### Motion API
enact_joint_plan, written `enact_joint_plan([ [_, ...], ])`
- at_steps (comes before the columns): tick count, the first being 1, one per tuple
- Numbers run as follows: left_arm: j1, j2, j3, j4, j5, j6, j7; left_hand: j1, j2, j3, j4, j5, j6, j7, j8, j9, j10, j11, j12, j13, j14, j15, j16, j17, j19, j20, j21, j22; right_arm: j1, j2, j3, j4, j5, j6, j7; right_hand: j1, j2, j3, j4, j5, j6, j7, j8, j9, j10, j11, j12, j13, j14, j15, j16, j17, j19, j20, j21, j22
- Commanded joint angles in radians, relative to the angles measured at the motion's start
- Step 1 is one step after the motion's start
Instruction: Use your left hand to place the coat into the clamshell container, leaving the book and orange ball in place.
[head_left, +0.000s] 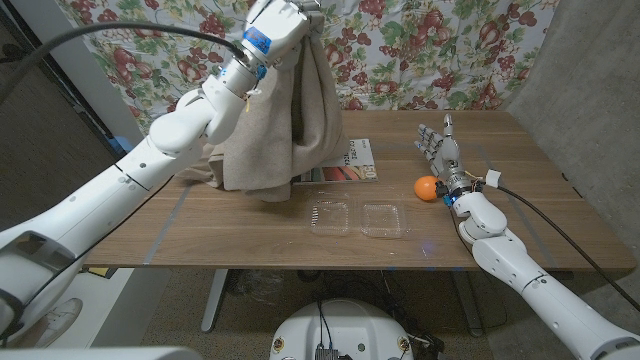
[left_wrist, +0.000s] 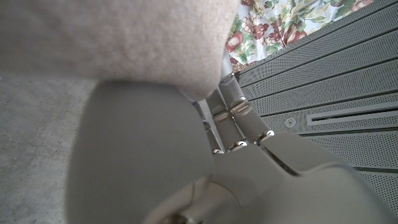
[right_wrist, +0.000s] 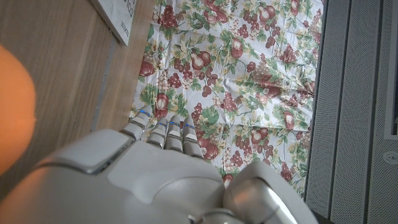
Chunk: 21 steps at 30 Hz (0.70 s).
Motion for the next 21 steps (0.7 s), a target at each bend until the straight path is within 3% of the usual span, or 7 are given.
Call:
enact_joint_plan([
  [1, -0.016, 0.001, 0.006, 0.005, 0.014, -0.033, 0.009, 0.053, 0.061, -0.005, 0.001, 0.019, 0.005, -0.002, 0.002, -0.002, 0.004, -0.002, 0.001, 0.001, -0.007, -0.066, 0.010, 0.002, 0.001, -0.160, -0.003, 0.006, 0.012, 0.005, -0.001, 0.017, 0.004, 0.007, 0.010, 0.009, 0.005, 0.005, 0.000, -0.001, 0.005, -0.001, -0.001, 0.003, 0.007, -0.001, 0.005, 0.004, 0.000, -0.005, 0.005, 0.003, 0.003, 0.005, 0.005, 0.004],
  [11, -0.054, -0.006, 0.029, 0.039, 0.013, -0.088, 0.003, 0.057, 0.071, -0.013, 0.003, 0.018, -0.014, 0.000, 0.000, 0.004, -0.009, -0.001, -0.001, 0.003, -0.019, -0.072, 0.011, 0.002, -0.004, -0.160, -0.017, -0.001, 0.013, 0.010, 0.001, 0.024, 0.004, 0.016, 0.010, 0.009, 0.005, 0.005, 0.000, -0.001, 0.005, 0.000, -0.001, 0.003, 0.007, -0.001, 0.005, 0.004, 0.001, -0.005, 0.005, 0.003, 0.003, 0.005, 0.004, 0.004],
  [12, -0.057, -0.009, 0.032, 0.042, 0.014, -0.091, 0.009, 0.014, 0.113, 0.012, 0.008, 0.071, -0.048, -0.015, 0.026, -0.023, -0.049, 0.054, 0.037, -0.064, -0.093, -0.066, 0.115, -0.057, 0.010, -0.109, 0.005, -0.022, 0.013, 0.009, 0.002, 0.023, 0.003, 0.016, 0.010, 0.009, 0.005, 0.005, 0.000, -0.001, 0.005, 0.000, -0.001, 0.003, 0.007, -0.002, 0.005, 0.004, 0.001, -0.004, 0.005, 0.003, 0.003, 0.005, 0.004, 0.004],
  [13, -0.060, -0.011, 0.034, 0.046, 0.009, -0.099, 0.011, 0.044, 0.085, -0.027, -0.006, 0.065, -0.036, -0.004, 0.048, -0.030, -0.038, 0.007, 0.078, -0.060, -0.107, -0.088, 0.153, -0.064, -0.021, -0.162, 0.005, -0.015, 0.013, 0.010, 0.002, 0.024, 0.004, 0.018, 0.010, 0.009, 0.005, 0.005, 0.000, -0.001, 0.006, 0.000, -0.001, 0.003, 0.007, -0.001, 0.005, 0.004, 0.001, -0.004, 0.005, 0.003, 0.003, 0.005, 0.004, 0.004],
  [19, -0.070, -0.025, 0.050, 0.059, 0.001, -0.128, 0.027, 0.047, 0.085, -0.030, -0.006, 0.064, -0.036, -0.003, 0.048, -0.031, -0.040, 0.001, 0.080, -0.058, -0.106, -0.089, 0.153, -0.065, -0.023, -0.166, 0.006, -0.014, 0.019, 0.010, 0.003, 0.029, 0.002, 0.024, 0.016, 0.009, 0.005, 0.005, 0.000, -0.001, 0.005, 0.000, -0.001, 0.003, 0.008, -0.001, 0.005, 0.004, 0.001, -0.005, 0.005, 0.003, 0.003, 0.006, 0.004, 0.004],
  [20, -0.070, -0.027, 0.052, 0.060, 0.001, -0.132, 0.029, 0.099, 0.083, -0.060, 0.008, 0.083, -0.045, -0.008, 0.062, -0.050, -0.045, 0.017, 0.114, -0.087, -0.109, -0.050, 0.195, -0.121, -0.044, -0.145, 0.028, 0.014, 0.020, 0.010, 0.003, 0.029, 0.002, 0.024, 0.016, 0.009, 0.005, 0.005, 0.000, -0.001, 0.005, 0.000, -0.001, 0.003, 0.008, 0.000, 0.005, 0.004, 0.001, -0.005, 0.005, 0.003, 0.003, 0.006, 0.004, 0.004],
  [21, -0.069, -0.028, 0.053, 0.061, -0.001, -0.134, 0.031, 0.100, 0.083, -0.060, 0.008, 0.083, -0.044, -0.007, 0.063, -0.049, -0.045, 0.015, 0.114, -0.087, -0.110, -0.051, 0.196, -0.121, -0.043, -0.147, 0.028, 0.014, 0.021, 0.010, 0.003, 0.030, 0.002, 0.025, 0.018, 0.009, 0.005, 0.005, 0.000, -0.001, 0.005, 0.000, -0.001, 0.003, 0.008, 0.001, 0.005, 0.004, 0.001, -0.004, 0.005, 0.003, 0.003, 0.006, 0.004, 0.004],
])
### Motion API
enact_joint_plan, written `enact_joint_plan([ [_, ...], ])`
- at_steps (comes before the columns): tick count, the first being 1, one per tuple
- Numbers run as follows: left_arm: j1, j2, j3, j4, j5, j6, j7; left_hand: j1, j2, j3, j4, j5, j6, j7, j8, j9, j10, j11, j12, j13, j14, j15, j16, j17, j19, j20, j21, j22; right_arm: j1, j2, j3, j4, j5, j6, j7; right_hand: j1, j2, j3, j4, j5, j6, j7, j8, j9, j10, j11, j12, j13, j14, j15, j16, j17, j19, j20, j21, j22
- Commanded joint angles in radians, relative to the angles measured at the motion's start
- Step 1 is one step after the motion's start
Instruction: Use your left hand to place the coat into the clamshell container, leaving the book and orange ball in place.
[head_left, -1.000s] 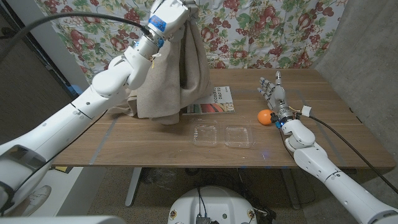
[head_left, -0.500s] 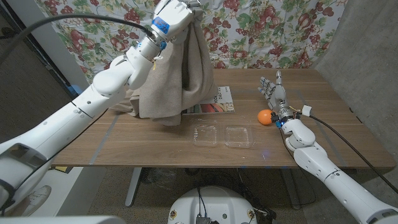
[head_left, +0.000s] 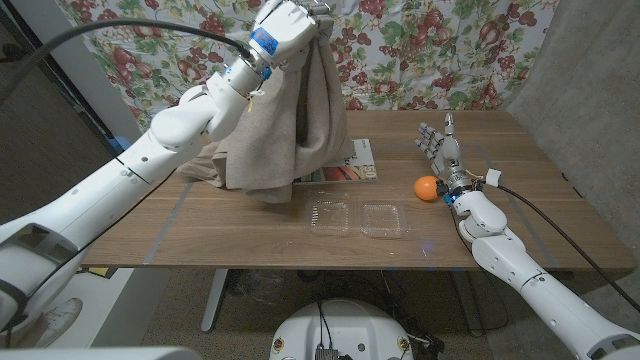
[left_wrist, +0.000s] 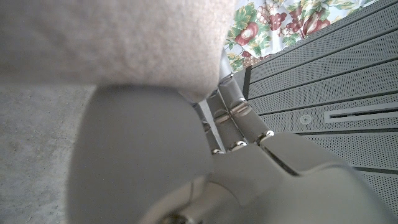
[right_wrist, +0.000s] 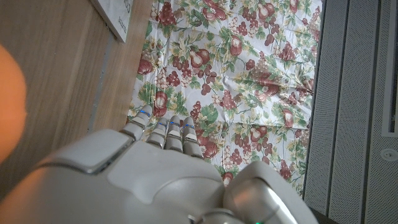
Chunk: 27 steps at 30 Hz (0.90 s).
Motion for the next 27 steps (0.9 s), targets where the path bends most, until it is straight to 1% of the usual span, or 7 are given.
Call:
enact_joint_plan([
  [1, -0.023, -0.023, 0.028, 0.029, -0.018, -0.055, 0.024, 0.119, 0.063, -0.028, 0.013, 0.021, -0.008, -0.004, 0.018, -0.015, -0.004, 0.010, 0.035, -0.023, -0.007, -0.082, 0.045, -0.047, -0.019, -0.145, 0.023, 0.028, 0.009, 0.002, 0.001, 0.008, -0.001, 0.011, 0.009, 0.009, 0.005, 0.006, 0.000, -0.001, 0.006, 0.000, -0.001, 0.003, 0.008, -0.001, 0.005, 0.004, 0.001, -0.004, 0.005, 0.003, 0.003, 0.005, 0.004, 0.004],
  [15, -0.017, -0.030, 0.053, 0.041, -0.040, -0.137, 0.031, 0.118, 0.066, -0.037, 0.017, 0.022, -0.008, 0.001, 0.023, -0.016, -0.012, 0.009, 0.044, -0.020, -0.020, -0.089, 0.049, -0.048, -0.017, -0.144, 0.018, 0.019, 0.011, 0.005, -0.003, 0.009, -0.002, 0.012, 0.012, 0.009, 0.005, 0.006, 0.000, -0.001, 0.005, 0.000, -0.001, 0.003, 0.007, -0.002, 0.005, 0.004, 0.001, -0.006, 0.005, 0.003, 0.003, 0.005, 0.004, 0.004],
  [16, -0.019, -0.030, 0.057, 0.043, -0.038, -0.146, 0.029, 0.150, 0.080, -0.102, 0.009, 0.051, -0.024, -0.003, 0.079, -0.081, 0.013, 0.067, 0.099, -0.203, -0.052, -0.059, 0.176, -0.277, -0.028, -0.127, 0.044, -0.020, 0.011, 0.005, -0.003, 0.009, -0.002, 0.013, 0.012, 0.009, 0.005, 0.006, 0.000, -0.001, 0.005, 0.000, -0.001, 0.003, 0.007, -0.001, 0.005, 0.004, 0.001, -0.005, 0.005, 0.003, 0.003, 0.005, 0.004, 0.004],
  [23, -0.031, -0.027, 0.075, 0.048, -0.032, -0.197, 0.001, 0.150, 0.080, -0.099, 0.009, 0.052, -0.024, -0.005, 0.082, -0.078, 0.013, 0.059, 0.104, -0.199, -0.055, -0.065, 0.178, -0.275, -0.026, -0.129, 0.043, -0.022, 0.011, 0.008, -0.004, 0.009, -0.003, 0.017, 0.011, 0.009, 0.005, 0.006, 0.000, -0.002, 0.006, 0.000, -0.001, 0.003, 0.007, 0.000, 0.005, 0.004, 0.001, -0.005, 0.005, 0.003, 0.003, 0.006, 0.004, 0.004],
  [24, -0.035, -0.026, 0.079, 0.049, -0.027, -0.205, -0.003, 0.160, 0.129, -0.053, 0.023, 0.065, 0.050, -0.065, 0.142, -0.046, -0.009, 0.066, 0.145, -0.164, -0.147, -0.060, 0.264, -0.199, 0.097, -0.116, 0.035, -0.076, 0.010, 0.009, -0.004, 0.009, -0.003, 0.018, 0.011, 0.009, 0.005, 0.006, 0.000, -0.002, 0.006, 0.000, -0.001, 0.003, 0.007, -0.001, 0.004, 0.004, 0.001, -0.005, 0.005, 0.003, 0.003, 0.006, 0.004, 0.004],
  [25, -0.039, -0.025, 0.082, 0.050, -0.028, -0.216, -0.008, 0.133, 0.076, -0.103, 0.026, 0.055, -0.029, -0.007, 0.109, -0.068, -0.051, -0.001, 0.167, -0.123, -0.121, -0.124, 0.275, -0.177, -0.007, -0.149, 0.015, -0.051, 0.010, 0.009, -0.005, 0.009, -0.003, 0.019, 0.012, 0.009, 0.005, 0.006, 0.000, -0.002, 0.006, 0.000, -0.001, 0.003, 0.008, -0.001, 0.005, 0.004, 0.001, -0.005, 0.005, 0.003, 0.003, 0.006, 0.004, 0.004],
  [27, -0.046, -0.025, 0.087, 0.056, -0.033, -0.239, -0.019, 0.133, 0.076, -0.103, 0.026, 0.055, -0.029, -0.007, 0.109, -0.068, -0.051, -0.001, 0.167, -0.123, -0.121, -0.124, 0.275, -0.177, -0.007, -0.149, 0.015, -0.051, 0.009, 0.010, -0.005, 0.008, -0.004, 0.019, 0.011, 0.009, 0.005, 0.006, 0.000, -0.002, 0.006, 0.000, -0.001, 0.003, 0.008, 0.000, 0.005, 0.004, 0.001, -0.005, 0.005, 0.003, 0.003, 0.005, 0.004, 0.004],
])
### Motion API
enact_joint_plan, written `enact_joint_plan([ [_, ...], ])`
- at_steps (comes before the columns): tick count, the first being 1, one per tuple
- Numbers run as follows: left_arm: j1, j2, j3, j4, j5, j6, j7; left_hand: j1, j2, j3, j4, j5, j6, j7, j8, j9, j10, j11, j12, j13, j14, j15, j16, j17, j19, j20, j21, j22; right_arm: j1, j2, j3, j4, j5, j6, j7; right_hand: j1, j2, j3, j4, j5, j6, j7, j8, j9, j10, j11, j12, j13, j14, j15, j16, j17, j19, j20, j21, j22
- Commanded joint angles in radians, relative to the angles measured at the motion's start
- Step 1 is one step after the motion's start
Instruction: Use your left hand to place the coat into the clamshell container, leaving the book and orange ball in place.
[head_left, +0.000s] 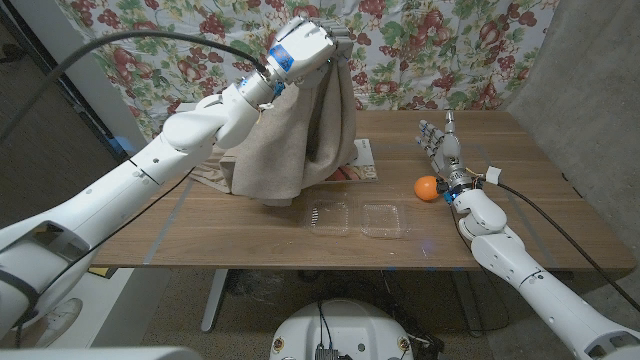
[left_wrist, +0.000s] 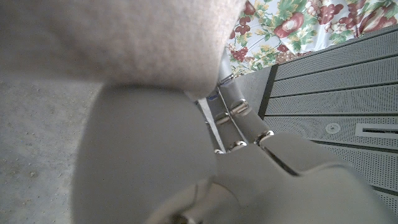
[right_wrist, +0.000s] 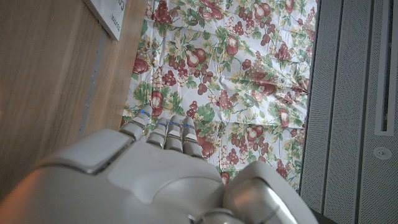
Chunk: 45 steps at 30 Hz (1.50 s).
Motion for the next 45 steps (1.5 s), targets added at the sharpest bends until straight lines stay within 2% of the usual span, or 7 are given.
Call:
enact_joint_plan([
  [1, -0.028, 0.001, 0.035, 0.019, 0.000, -0.106, -0.048, 0.086, 0.090, -0.009, 0.012, 0.003, -0.025, 0.014, 0.003, 0.001, -0.031, -0.037, 0.028, 0.038, -0.015, -0.134, 0.037, 0.043, -0.011, -0.155, -0.015, -0.005, -0.002, 0.005, -0.004, -0.001, -0.003, 0.006, 0.000, 0.009, 0.005, 0.006, 0.000, -0.002, 0.006, 0.000, -0.001, 0.003, 0.009, 0.000, 0.005, 0.004, 0.001, -0.005, 0.005, 0.003, 0.003, 0.005, 0.004, 0.004],
  [26, -0.091, -0.082, 0.145, 0.149, -0.059, -0.317, -0.179, 0.099, 0.098, -0.028, 0.019, 0.019, -0.019, 0.021, -0.008, -0.006, -0.021, -0.036, 0.020, 0.030, 0.017, -0.122, -0.045, -0.014, -0.014, -0.150, -0.041, 0.047, 0.000, 0.020, -0.008, 0.008, -0.006, 0.021, -0.004, 0.008, 0.004, 0.006, 0.000, -0.002, 0.006, -0.002, -0.001, 0.003, 0.008, -0.002, 0.005, 0.004, 0.002, -0.005, 0.005, 0.003, 0.002, 0.006, 0.004, 0.004],
  [27, -0.101, -0.094, 0.162, 0.172, -0.070, -0.337, -0.205, -0.050, 0.175, 0.014, 0.095, 0.043, -0.099, 0.053, -0.058, -0.046, -0.074, 0.099, -0.082, -0.078, -0.040, 0.003, -0.096, -0.101, -0.149, -0.062, -0.010, 0.016, 0.002, 0.022, -0.009, 0.011, -0.006, 0.022, -0.004, 0.008, 0.004, 0.006, 0.000, -0.002, 0.006, -0.001, -0.001, 0.003, 0.008, -0.001, 0.005, 0.004, 0.002, -0.005, 0.005, 0.003, 0.003, 0.006, 0.004, 0.004],
  [28, -0.107, -0.099, 0.171, 0.183, -0.068, -0.349, -0.211, 0.072, 0.066, 0.085, 0.003, 0.018, -0.023, 0.020, -0.011, -0.032, 0.000, -0.019, 0.002, -0.015, 0.025, -0.123, -0.002, -0.021, -0.049, -0.153, 0.061, 0.036, 0.003, 0.022, -0.009, 0.013, -0.007, 0.023, -0.004, 0.008, 0.004, 0.006, 0.000, -0.002, 0.006, -0.001, -0.001, 0.003, 0.009, -0.002, 0.005, 0.004, 0.002, -0.005, 0.005, 0.003, 0.003, 0.006, 0.004, 0.004],
  [34, -0.131, -0.138, 0.209, 0.263, -0.068, -0.378, -0.249, 0.073, 0.066, 0.085, 0.003, 0.018, -0.023, 0.020, -0.011, -0.032, 0.001, -0.019, 0.002, -0.015, 0.025, -0.123, -0.002, -0.020, -0.049, -0.153, 0.061, 0.036, 0.004, 0.026, -0.009, 0.017, -0.006, 0.027, -0.004, 0.008, 0.004, 0.007, 0.000, -0.003, 0.007, -0.001, -0.001, 0.003, 0.009, -0.001, 0.005, 0.004, 0.001, -0.004, 0.005, 0.004, 0.003, 0.006, 0.004, 0.004],
  [35, -0.135, -0.144, 0.213, 0.276, -0.074, -0.377, -0.263, 0.117, 0.107, -0.056, 0.004, -0.024, -0.016, 0.006, -0.038, -0.061, 0.011, 0.011, 0.002, -0.022, 0.018, -0.121, -0.018, -0.047, -0.012, -0.132, -0.010, -0.024, 0.003, 0.025, -0.008, 0.016, -0.006, 0.026, -0.005, 0.008, 0.004, 0.007, 0.000, -0.003, 0.007, 0.000, -0.001, 0.003, 0.009, -0.001, 0.005, 0.004, 0.002, -0.005, 0.005, 0.004, 0.003, 0.006, 0.004, 0.004],
  [45, -0.173, -0.180, 0.269, 0.366, -0.100, -0.414, -0.331, 0.114, 0.108, -0.055, 0.006, -0.024, -0.017, 0.009, -0.039, -0.062, 0.008, 0.004, 0.003, -0.019, 0.017, -0.124, -0.021, -0.046, -0.015, -0.135, -0.012, -0.025, -0.001, 0.025, -0.006, 0.015, -0.008, 0.031, -0.010, 0.007, 0.005, 0.007, 0.001, -0.003, 0.007, -0.001, -0.001, 0.003, 0.010, -0.001, 0.005, 0.004, 0.002, -0.005, 0.005, 0.004, 0.003, 0.007, 0.004, 0.005],
])
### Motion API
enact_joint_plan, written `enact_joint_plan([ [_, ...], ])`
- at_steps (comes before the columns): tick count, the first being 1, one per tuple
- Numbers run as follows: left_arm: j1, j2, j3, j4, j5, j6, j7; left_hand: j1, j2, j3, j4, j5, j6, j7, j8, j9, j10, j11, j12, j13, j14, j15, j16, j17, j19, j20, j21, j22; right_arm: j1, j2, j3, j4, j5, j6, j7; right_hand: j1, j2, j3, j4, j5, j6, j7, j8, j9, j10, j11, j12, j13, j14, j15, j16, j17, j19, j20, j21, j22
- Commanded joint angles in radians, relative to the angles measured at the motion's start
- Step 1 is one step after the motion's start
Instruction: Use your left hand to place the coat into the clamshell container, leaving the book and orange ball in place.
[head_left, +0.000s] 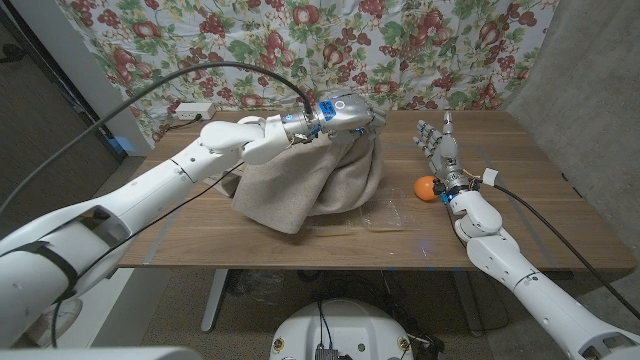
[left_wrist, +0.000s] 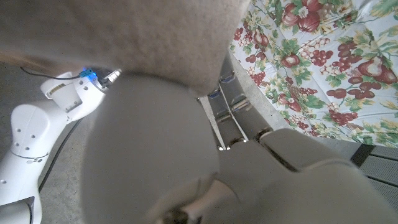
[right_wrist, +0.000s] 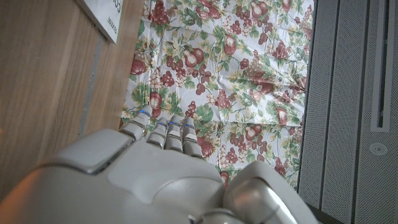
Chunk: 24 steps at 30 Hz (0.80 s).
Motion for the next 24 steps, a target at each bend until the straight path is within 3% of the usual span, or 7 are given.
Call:
enact_joint_plan([
  [1, -0.045, -0.051, 0.073, 0.114, -0.028, -0.060, -0.092, 0.067, 0.080, -0.001, 0.000, -0.001, 0.007, -0.001, -0.004, 0.001, 0.001, 0.008, 0.007, 0.003, -0.001, -0.126, -0.001, 0.001, 0.012, -0.142, -0.001, 0.003, -0.001, 0.004, 0.001, 0.004, -0.002, 0.007, -0.004, 0.007, 0.005, 0.007, 0.001, -0.003, 0.007, -0.001, -0.001, 0.003, 0.009, -0.001, 0.005, 0.004, 0.002, -0.005, 0.005, 0.004, 0.003, 0.007, 0.004, 0.005],
  [6, -0.048, -0.074, 0.096, 0.159, -0.047, -0.073, -0.107, 0.082, 0.082, 0.001, 0.019, -0.059, -0.010, 0.010, -0.042, -0.035, -0.020, 0.036, -0.027, -0.028, 0.009, -0.088, -0.028, -0.026, 0.007, -0.146, 0.001, -0.011, 0.005, 0.009, -0.001, 0.013, 0.002, 0.013, 0.005, 0.006, 0.005, 0.007, 0.001, -0.003, 0.007, 0.000, -0.001, 0.003, 0.010, -0.001, 0.005, 0.004, 0.003, -0.005, 0.006, 0.004, 0.003, 0.007, 0.004, 0.005],
  [10, -0.046, -0.085, 0.107, 0.176, -0.051, -0.071, -0.103, 0.082, 0.082, 0.001, 0.019, -0.060, -0.009, 0.010, -0.042, -0.036, -0.020, 0.034, -0.027, -0.027, 0.009, -0.089, -0.028, -0.026, 0.006, -0.146, 0.000, -0.011, 0.007, 0.010, -0.002, 0.016, 0.001, 0.015, 0.007, 0.006, 0.005, 0.007, 0.001, -0.003, 0.008, -0.001, -0.001, 0.003, 0.011, -0.002, 0.005, 0.004, 0.003, -0.005, 0.006, 0.004, 0.003, 0.007, 0.004, 0.005],
  [12, -0.046, -0.091, 0.112, 0.184, -0.054, -0.070, -0.101, 0.069, 0.089, 0.006, 0.023, -0.068, -0.004, 0.013, -0.048, -0.050, -0.035, 0.014, -0.021, -0.012, 0.005, -0.109, -0.050, -0.030, -0.002, -0.153, -0.002, -0.013, 0.008, 0.010, -0.002, 0.015, 0.002, 0.014, 0.008, 0.006, 0.005, 0.007, 0.001, -0.003, 0.007, -0.001, -0.001, 0.003, 0.011, -0.002, 0.006, 0.004, 0.003, -0.005, 0.006, 0.004, 0.003, 0.006, 0.004, 0.005],
  [20, -0.048, -0.114, 0.131, 0.213, -0.067, -0.083, -0.081, 0.069, 0.089, 0.006, 0.023, -0.068, -0.004, 0.013, -0.048, -0.050, -0.035, 0.014, -0.021, -0.012, 0.005, -0.110, -0.050, -0.030, -0.002, -0.153, -0.002, -0.013, 0.002, 0.008, -0.001, 0.007, 0.002, 0.014, 0.005, 0.006, 0.005, 0.007, 0.001, -0.004, 0.007, -0.001, -0.001, 0.003, 0.011, -0.001, 0.005, 0.004, 0.003, -0.006, 0.006, 0.004, 0.004, 0.006, 0.004, 0.005],
  [21, -0.049, -0.117, 0.133, 0.216, -0.067, -0.085, -0.076, 0.039, 0.122, -0.012, -0.009, -0.102, -0.013, 0.010, -0.028, -0.041, -0.067, -0.030, -0.002, 0.011, -0.066, -0.130, -0.008, 0.050, -0.006, -0.172, -0.017, -0.032, 0.002, 0.008, -0.001, 0.007, 0.001, 0.015, 0.005, 0.006, 0.005, 0.007, 0.001, -0.004, 0.007, -0.001, -0.001, 0.003, 0.011, 0.000, 0.005, 0.004, 0.004, -0.006, 0.006, 0.004, 0.004, 0.006, 0.004, 0.005],
  [24, -0.050, -0.125, 0.138, 0.223, -0.078, -0.085, -0.082, 0.041, 0.121, -0.011, -0.010, -0.103, -0.015, 0.011, -0.028, -0.041, -0.068, -0.031, -0.002, 0.011, -0.064, -0.131, -0.008, 0.051, -0.006, -0.175, -0.016, -0.032, 0.001, 0.009, -0.001, 0.007, 0.000, 0.018, 0.005, 0.005, 0.005, 0.007, 0.001, -0.004, 0.007, -0.001, -0.001, 0.003, 0.011, 0.001, 0.005, 0.004, 0.004, -0.004, 0.006, 0.004, 0.003, 0.007, 0.004, 0.005],
])
